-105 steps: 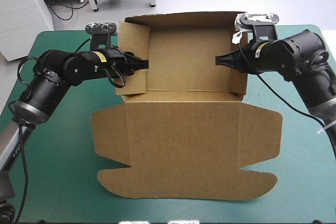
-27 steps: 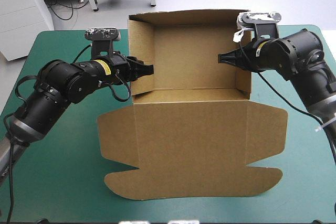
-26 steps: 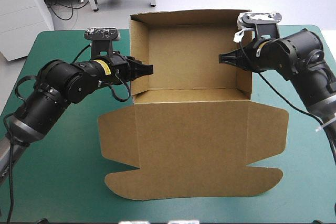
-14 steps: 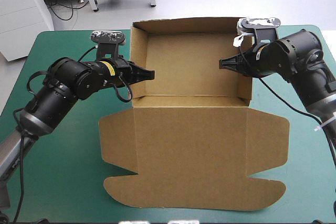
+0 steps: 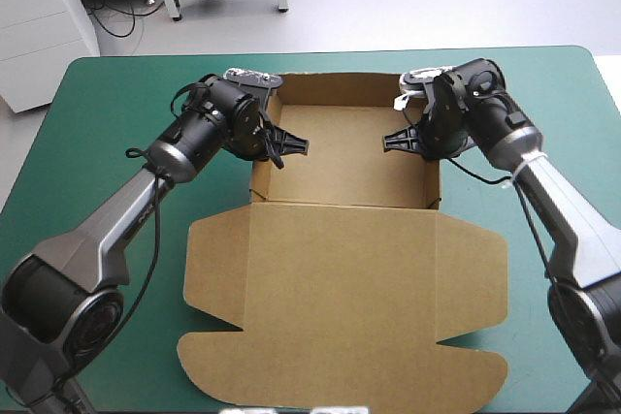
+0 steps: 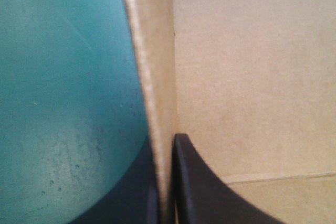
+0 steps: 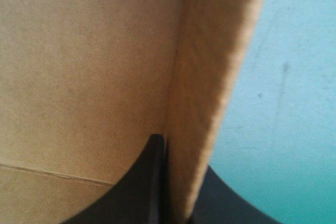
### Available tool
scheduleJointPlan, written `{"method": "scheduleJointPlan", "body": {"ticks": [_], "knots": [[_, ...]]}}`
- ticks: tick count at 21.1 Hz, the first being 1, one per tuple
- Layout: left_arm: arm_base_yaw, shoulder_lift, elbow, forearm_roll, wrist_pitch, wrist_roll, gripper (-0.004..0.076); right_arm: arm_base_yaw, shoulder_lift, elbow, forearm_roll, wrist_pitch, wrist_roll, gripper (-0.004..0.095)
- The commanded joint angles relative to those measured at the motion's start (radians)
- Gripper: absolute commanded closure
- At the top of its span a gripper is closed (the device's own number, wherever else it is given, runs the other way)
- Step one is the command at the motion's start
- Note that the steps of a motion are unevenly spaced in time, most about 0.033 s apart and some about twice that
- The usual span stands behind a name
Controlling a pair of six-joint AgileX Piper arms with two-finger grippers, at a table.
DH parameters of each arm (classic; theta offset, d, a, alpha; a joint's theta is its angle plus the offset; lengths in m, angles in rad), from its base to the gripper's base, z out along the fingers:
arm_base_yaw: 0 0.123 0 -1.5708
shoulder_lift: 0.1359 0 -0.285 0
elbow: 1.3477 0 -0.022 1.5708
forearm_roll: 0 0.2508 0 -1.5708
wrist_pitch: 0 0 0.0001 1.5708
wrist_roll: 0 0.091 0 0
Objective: Fold the box
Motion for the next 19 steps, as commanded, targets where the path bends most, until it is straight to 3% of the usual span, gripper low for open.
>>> {"method": "scheduleJointPlan", "body": {"ticks": [1, 4, 11, 14, 19], "knots": [[0.006, 0.016, -0.057, -0.011, 0.004, 0.028, 0.0756, -0.019, 0.024, -0.03, 0.136, 0.005, -0.098, 0.0912], [0.038, 0.067, -0.06, -0.04, 0.051, 0.028, 0.0756, -0.045, 0.072, -0.03, 0.193, 0.005, -0.12, 0.0912], [0.046, 0.086, -0.06, -0.079, 0.024, 0.029, 0.0755, -0.077, 0.097, -0.028, 0.2, 0.005, -0.154, 0.088], [0.046, 0.099, -0.06, -0.102, 0.03, 0.057, 0.0724, -0.105, 0.097, -0.028, 0.255, 0.005, -0.162, 0.0708], [0.046, 0.1, -0.08, -0.104, 0.037, 0.059, 0.0573, -0.107, 0.097, -0.028, 0.264, 0.005, -0.162, 0.0309]]}}
